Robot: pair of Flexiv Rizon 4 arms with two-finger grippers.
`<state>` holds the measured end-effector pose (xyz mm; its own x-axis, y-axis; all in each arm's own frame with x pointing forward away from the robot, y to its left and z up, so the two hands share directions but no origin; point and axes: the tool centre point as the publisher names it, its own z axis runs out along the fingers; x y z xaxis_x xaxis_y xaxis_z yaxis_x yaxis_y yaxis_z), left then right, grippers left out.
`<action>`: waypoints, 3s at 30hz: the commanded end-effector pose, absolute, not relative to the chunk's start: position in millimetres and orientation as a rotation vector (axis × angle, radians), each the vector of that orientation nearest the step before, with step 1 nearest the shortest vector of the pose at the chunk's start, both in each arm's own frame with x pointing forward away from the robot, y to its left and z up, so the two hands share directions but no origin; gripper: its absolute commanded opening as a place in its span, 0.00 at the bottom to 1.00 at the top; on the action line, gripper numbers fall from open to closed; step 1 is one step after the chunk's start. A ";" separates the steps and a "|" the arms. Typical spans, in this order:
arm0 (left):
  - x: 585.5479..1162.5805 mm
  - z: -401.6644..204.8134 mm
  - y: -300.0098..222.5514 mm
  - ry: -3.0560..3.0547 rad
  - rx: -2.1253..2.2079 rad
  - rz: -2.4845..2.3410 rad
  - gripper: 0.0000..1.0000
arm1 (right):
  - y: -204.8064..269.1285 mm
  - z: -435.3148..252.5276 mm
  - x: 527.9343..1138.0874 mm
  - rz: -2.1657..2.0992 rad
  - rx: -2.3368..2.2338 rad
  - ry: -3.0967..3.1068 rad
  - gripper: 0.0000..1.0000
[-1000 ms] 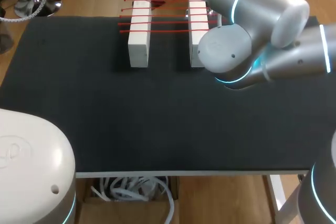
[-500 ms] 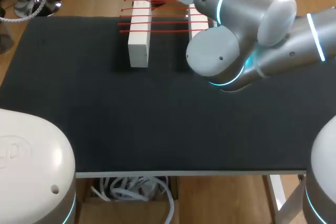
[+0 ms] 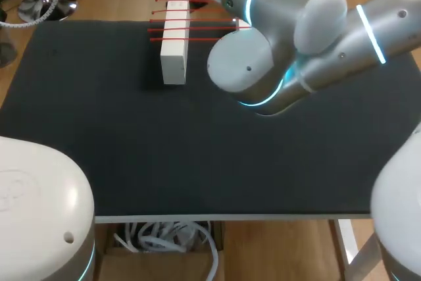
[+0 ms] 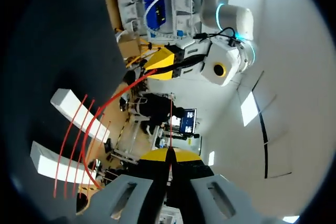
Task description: Grab the tape and strap the tape.
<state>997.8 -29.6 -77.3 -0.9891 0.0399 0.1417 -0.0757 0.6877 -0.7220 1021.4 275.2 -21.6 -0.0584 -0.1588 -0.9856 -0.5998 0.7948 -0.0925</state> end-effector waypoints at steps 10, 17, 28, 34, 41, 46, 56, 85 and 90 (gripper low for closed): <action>997.5 -76.7 -29.0 -2.750 0.028 1.183 0.00 | 297.9 -2.9 1022.7 0.012 -0.678 1.533 0.00; 997.5 -76.7 -29.0 -2.750 0.028 1.183 0.00 | 301.3 8.6 1017.4 -0.084 -0.770 1.467 0.00; 997.5 -76.7 -29.0 -2.750 0.028 1.183 0.00 | 307.6 16.0 1008.1 -0.169 -0.864 1.445 0.00; 997.5 -76.7 -29.0 -2.750 0.028 1.183 0.00 | 311.1 23.4 1007.1 -0.207 -0.899 1.424 0.00; 997.5 -76.7 -29.0 -2.750 0.028 1.183 0.00 | 314.7 23.2 1005.1 -0.260 -0.938 1.423 0.00; 997.5 -76.7 -29.0 -2.750 0.028 1.183 0.00 | 318.2 18.2 1009.9 -0.299 -0.974 1.432 0.00; 997.5 -76.7 -29.0 -2.750 0.028 1.183 0.00 | 328.6 14.3 1012.6 -0.288 -0.997 1.449 0.00; 997.5 -76.7 -29.0 -2.750 0.028 1.183 0.00 | 340.5 -8.0 1005.5 -0.305 -1.057 1.476 0.00; 997.5 -76.7 -29.0 -2.750 0.028 1.183 0.00 | 342.2 -8.9 1006.3 -0.307 -1.059 1.476 0.00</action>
